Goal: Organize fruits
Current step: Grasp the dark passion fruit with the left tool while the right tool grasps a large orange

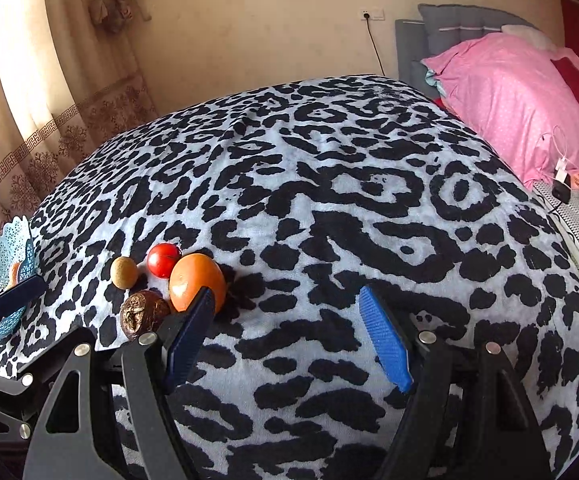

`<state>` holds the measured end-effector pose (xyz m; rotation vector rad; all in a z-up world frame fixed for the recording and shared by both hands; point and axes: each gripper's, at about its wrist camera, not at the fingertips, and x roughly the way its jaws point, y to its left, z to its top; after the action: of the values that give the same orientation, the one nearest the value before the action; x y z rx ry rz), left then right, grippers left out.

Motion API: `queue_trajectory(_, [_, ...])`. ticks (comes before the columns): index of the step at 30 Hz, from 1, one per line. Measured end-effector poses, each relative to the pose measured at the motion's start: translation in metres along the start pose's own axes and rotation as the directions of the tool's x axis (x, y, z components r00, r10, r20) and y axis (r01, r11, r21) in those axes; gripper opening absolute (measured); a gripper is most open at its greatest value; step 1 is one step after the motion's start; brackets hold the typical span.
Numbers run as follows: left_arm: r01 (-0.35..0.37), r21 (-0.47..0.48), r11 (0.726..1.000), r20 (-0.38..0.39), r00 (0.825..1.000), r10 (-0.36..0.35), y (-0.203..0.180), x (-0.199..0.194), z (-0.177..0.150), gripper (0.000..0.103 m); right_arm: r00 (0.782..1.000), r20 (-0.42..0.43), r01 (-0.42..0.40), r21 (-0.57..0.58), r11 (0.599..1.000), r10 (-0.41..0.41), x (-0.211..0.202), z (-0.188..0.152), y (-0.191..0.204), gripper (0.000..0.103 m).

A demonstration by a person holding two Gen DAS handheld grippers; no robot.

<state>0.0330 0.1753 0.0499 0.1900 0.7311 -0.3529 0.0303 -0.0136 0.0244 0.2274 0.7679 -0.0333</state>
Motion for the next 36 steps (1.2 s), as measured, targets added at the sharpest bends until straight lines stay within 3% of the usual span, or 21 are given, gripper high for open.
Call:
queue_trajectory(6, [0.064, 0.02, 0.998, -0.022, 0.998, -0.064, -0.008, 0.014, 0.002, 0.092, 1.0, -0.003, -0.004, 0.014, 1.0, 0.004, 0.001, -0.001, -0.002, 0.074])
queue_trajectory(10, [0.116, 0.023, 0.993, -0.061, 0.992, -0.115, -0.011, 0.029, 0.002, 0.075, 1.0, -0.005, -0.005, 0.023, 1.0, 0.006, 0.001, -0.001, -0.004, 0.074])
queue_trajectory(14, [0.165, 0.017, 0.986, -0.087, 0.983, -0.163, -0.016, 0.038, 0.001, 0.066, 1.0, -0.008, -0.008, 0.034, 0.999, 0.008, 0.002, -0.002, -0.005, 0.074])
queue_trajectory(21, [0.179, 0.019, 0.984, -0.118, 0.977, -0.175, -0.022, 0.051, 0.0, 0.044, 1.0, -0.012, -0.01, 0.033, 0.999, 0.01, 0.004, -0.002, -0.006, 0.074])
queue_trajectory(36, [0.15, -0.017, 0.989, -0.08, 0.985, -0.151, -0.01, 0.025, -0.003, 0.043, 0.999, 0.004, -0.039, 0.034, 0.999, 0.039, 0.001, -0.004, -0.006, 0.074])
